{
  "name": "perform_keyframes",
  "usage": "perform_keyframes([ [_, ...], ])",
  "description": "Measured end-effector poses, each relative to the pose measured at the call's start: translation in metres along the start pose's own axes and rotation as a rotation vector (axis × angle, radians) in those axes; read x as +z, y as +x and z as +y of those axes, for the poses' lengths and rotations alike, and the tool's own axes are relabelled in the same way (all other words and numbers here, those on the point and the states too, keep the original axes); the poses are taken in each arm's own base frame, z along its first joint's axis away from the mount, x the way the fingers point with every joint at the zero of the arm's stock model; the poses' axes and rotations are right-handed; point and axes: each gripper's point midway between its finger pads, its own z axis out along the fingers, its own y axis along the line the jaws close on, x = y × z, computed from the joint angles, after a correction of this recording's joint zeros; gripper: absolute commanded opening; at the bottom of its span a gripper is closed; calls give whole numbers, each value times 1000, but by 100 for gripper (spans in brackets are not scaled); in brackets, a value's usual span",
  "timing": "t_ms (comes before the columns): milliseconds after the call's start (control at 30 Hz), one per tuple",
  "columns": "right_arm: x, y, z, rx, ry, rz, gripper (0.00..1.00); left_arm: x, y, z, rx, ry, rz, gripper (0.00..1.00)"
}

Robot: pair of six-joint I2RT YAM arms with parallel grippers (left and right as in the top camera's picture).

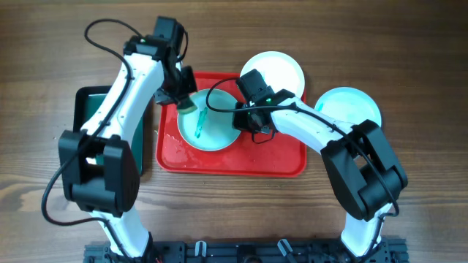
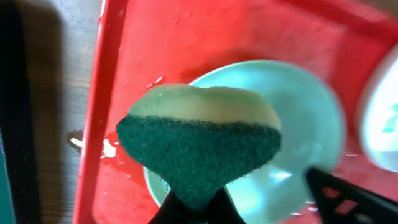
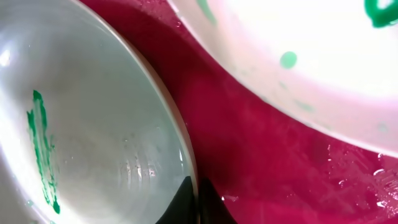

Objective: Clean dirty plates on tray and stack at the side
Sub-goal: 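Bring the sponge with the left gripper onto the held plate, then scrub the plate with the sponge while the right gripper holds it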

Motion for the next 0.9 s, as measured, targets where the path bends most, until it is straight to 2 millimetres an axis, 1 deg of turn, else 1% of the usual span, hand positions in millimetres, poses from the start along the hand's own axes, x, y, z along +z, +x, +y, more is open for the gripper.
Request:
perform_keyframes([
  [100, 0, 0, 1, -48, -5, -1, 4, 22, 7, 7, 76, -23, 29, 4],
  [200, 0, 1, 4, -95, -20, 6, 4, 40, 13, 4, 194, 17, 39, 4],
  [267, 0, 2, 5, -115, -26, 11, 4, 49, 21, 1, 262, 50, 55, 4],
  [367, 0, 2, 5, -130, -31, 12, 4, 63, 35, 2, 319, 66, 84, 4],
  [500, 0, 3, 6, -140, -36, 17, 4, 77, 50, 4, 356, 67, 108, 4],
  [633, 0, 3, 6, -140, -36, 17, 4, 80, 50, 1, 366, 71, 96, 4],
  [733, 0, 1, 5, -136, -35, 15, 4, 81, 49, -10, 390, 85, 73, 4],
  [800, 0, 1, 4, -134, -34, 14, 5, 81, 51, -26, 421, 115, 55, 4],
  [900, 0, 1, 4, -134, -34, 15, 4, 82, 60, -49, 461, 152, 48, 4],
])
